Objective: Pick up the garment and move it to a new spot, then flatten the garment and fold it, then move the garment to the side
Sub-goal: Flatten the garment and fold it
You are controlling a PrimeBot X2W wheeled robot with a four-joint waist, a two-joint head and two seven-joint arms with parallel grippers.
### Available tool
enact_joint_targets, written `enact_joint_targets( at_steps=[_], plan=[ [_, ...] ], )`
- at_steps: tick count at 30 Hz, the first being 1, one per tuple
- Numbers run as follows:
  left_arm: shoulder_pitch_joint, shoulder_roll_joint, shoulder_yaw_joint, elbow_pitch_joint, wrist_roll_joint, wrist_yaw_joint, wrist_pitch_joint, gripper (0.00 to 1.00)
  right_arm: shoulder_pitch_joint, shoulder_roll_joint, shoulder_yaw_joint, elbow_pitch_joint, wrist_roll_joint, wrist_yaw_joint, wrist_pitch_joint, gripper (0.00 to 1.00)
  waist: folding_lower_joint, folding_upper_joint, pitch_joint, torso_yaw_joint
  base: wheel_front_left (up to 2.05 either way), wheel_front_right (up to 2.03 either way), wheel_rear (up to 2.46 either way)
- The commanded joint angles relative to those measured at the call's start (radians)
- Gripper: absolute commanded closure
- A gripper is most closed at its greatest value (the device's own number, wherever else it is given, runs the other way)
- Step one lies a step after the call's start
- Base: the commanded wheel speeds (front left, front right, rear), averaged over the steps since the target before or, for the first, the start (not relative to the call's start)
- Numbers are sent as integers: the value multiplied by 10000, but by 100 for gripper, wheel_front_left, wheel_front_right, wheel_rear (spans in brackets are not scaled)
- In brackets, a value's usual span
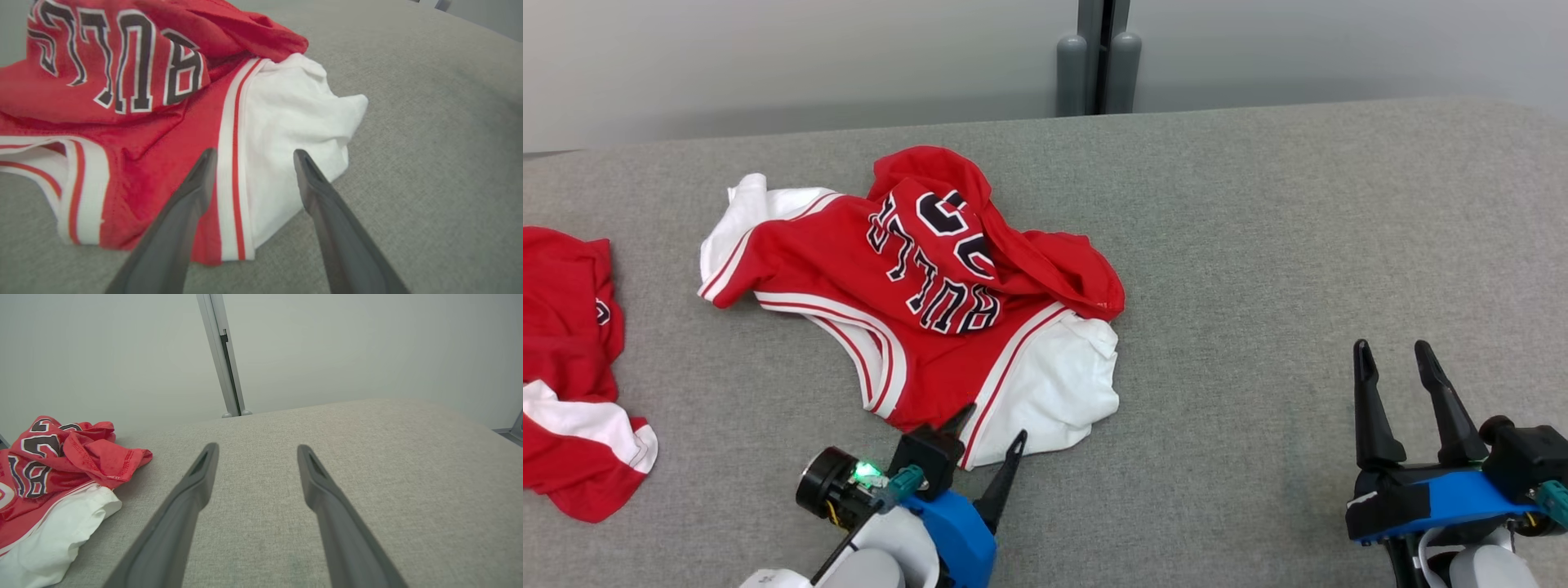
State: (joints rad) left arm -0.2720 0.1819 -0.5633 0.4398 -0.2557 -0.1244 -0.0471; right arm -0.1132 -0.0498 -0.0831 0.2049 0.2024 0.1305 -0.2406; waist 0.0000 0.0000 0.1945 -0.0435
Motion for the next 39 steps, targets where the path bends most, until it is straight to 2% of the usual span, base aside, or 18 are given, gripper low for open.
enact_joint_targets(
  at_steps=[1,13,14,15,16,20,25,29,35,39],
  plan=[
    [96,55,-105,107,38,-51,177,0,14,-13,-17,-10,15,6,-55,0,0,0,20,-14,0,0,0],
    [-184,135,-599,1265,-147,-41,1234,2,-203,-12,0,106,63,6,-97,0,0,0,231,-150,0,0,0],
    [-219,105,-610,1381,-153,-34,1213,62,-215,-12,-7,124,69,6,-107,0,0,0,219,-143,0,0,0],
    [-248,81,-616,1460,-165,-29,1145,85,-204,-12,-22,138,69,6,-114,0,0,0,189,-126,0,0,0],
    [-299,26,-568,1501,-220,-7,999,100,-189,-12,-39,153,68,6,-121,0,0,0,158,-103,0,0,0],
    [-430,-46,-382,1416,-406,37,536,100,-52,-11,-155,228,35,6,-138,0,0,0,-112,74,0,0,0],
    [-58,210,-36,661,-648,325,157,100,183,-12,-236,308,110,6,-152,0,0,0,-545,366,0,0,0],
    [529,784,329,-419,-795,723,290,100,390,-12,-287,364,173,6,-171,0,0,0,-836,638,0,0,0],
    [1801,1952,1094,-2335,-1073,1528,913,100,637,-11,-461,365,240,6,-184,0,0,0,-997,1028,0,0,0],
    [2727,2433,1431,-3215,-1309,1931,1400,100,642,-12,-502,412,268,6,-192,0,0,0,-998,1186,0,0,0]
  ],
)
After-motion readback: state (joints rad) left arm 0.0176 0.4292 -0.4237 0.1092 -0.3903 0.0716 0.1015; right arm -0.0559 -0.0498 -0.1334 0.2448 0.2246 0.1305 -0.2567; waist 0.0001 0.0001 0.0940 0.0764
